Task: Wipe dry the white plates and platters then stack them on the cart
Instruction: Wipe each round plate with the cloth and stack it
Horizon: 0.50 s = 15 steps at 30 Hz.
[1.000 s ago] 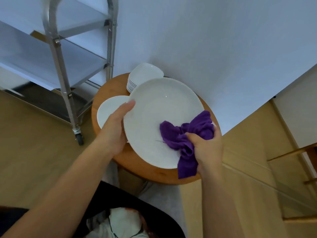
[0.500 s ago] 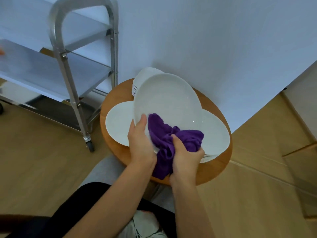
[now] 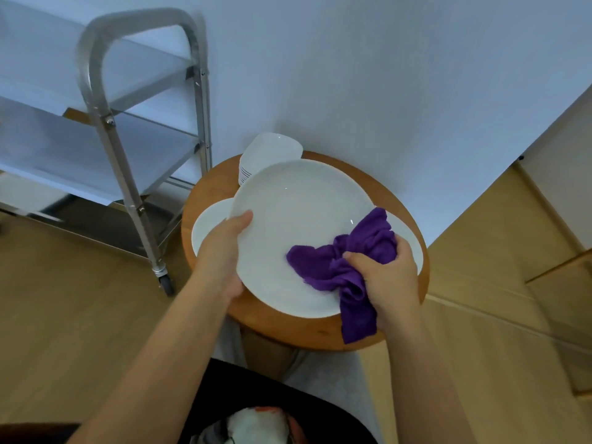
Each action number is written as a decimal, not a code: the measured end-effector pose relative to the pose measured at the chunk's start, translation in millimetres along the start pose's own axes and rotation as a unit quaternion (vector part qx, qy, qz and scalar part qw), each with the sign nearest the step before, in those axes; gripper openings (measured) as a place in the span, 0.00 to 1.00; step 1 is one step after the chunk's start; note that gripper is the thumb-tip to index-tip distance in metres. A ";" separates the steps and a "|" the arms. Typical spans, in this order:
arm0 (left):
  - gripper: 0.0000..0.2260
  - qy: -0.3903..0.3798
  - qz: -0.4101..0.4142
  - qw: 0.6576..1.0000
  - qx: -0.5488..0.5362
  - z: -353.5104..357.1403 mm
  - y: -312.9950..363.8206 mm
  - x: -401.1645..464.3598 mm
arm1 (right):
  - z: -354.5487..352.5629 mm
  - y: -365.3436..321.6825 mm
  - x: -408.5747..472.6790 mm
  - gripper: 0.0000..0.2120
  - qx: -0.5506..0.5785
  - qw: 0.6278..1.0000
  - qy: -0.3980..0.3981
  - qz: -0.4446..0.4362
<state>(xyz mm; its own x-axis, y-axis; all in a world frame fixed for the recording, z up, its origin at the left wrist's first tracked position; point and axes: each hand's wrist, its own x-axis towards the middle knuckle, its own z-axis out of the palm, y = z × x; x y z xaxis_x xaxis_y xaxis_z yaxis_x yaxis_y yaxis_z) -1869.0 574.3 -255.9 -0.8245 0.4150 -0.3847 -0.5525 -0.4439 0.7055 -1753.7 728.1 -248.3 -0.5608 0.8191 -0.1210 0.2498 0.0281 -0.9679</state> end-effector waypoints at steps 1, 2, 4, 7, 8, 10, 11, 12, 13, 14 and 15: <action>0.04 0.024 0.005 1.000 -0.017 6.0 -4.5 -1.9 | 5.2 2.5 -3.7 0.32 0.022 1.000 0.007 0.015; 0.04 0.040 0.020 0.998 -0.039 12.5 -9.3 -4.2 | 12.4 6.7 -7.6 0.33 0.059 0.997 0.011 0.039; 0.04 0.054 0.058 0.996 -0.046 23.3 -21.7 -6.2 | 29.2 18.0 -16.8 0.35 0.154 0.981 0.019 0.114; 0.02 0.020 0.108 0.993 0.044 32.1 -34.3 -11.2 | 37.0 28.6 -23.7 0.30 0.253 0.945 0.039 0.204; 0.08 -0.030 0.114 0.991 0.071 31.7 -36.0 -12.0 | 32.6 28.4 -21.8 0.26 0.270 0.937 0.034 0.220; 0.23 -0.142 0.085 0.983 0.075 23.2 -31.5 -13.7 | 18.5 25.5 -17.0 0.22 0.293 0.923 -0.002 0.250; 0.27 -0.171 0.054 0.982 0.064 18.4 -26.9 -11.1 | 11.4 23.1 -15.1 0.21 0.300 0.914 -0.029 0.272; 0.29 -0.180 0.029 0.981 0.061 14.0 -24.0 -5.6 | 6.4 21.4 -14.0 0.20 0.308 0.903 -0.052 0.295; 0.28 -0.167 0.015 0.983 0.080 12.9 -23.3 -3.5 | 2.8 18.0 -14.9 0.20 0.313 0.894 -0.069 0.313; 0.27 -0.152 0.013 0.983 0.101 13.8 -25.5 0.3 | 1.5 16.4 -14.5 0.21 0.320 0.887 -0.082 0.322; 0.25 -0.135 -0.003 0.984 0.118 16.7 -27.7 2.1 | 1.0 15.4 -16.1 0.22 0.322 0.883 -0.093 0.327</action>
<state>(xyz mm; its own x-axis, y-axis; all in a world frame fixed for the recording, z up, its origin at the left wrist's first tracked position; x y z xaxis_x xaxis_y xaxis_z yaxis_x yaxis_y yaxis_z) -1853.4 600.7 -266.3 -0.7417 0.6268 -0.2388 -0.4869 -0.2583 0.8344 -1741.7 714.8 -261.5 -0.5976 0.4293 -0.6772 0.1009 -0.7976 -0.5947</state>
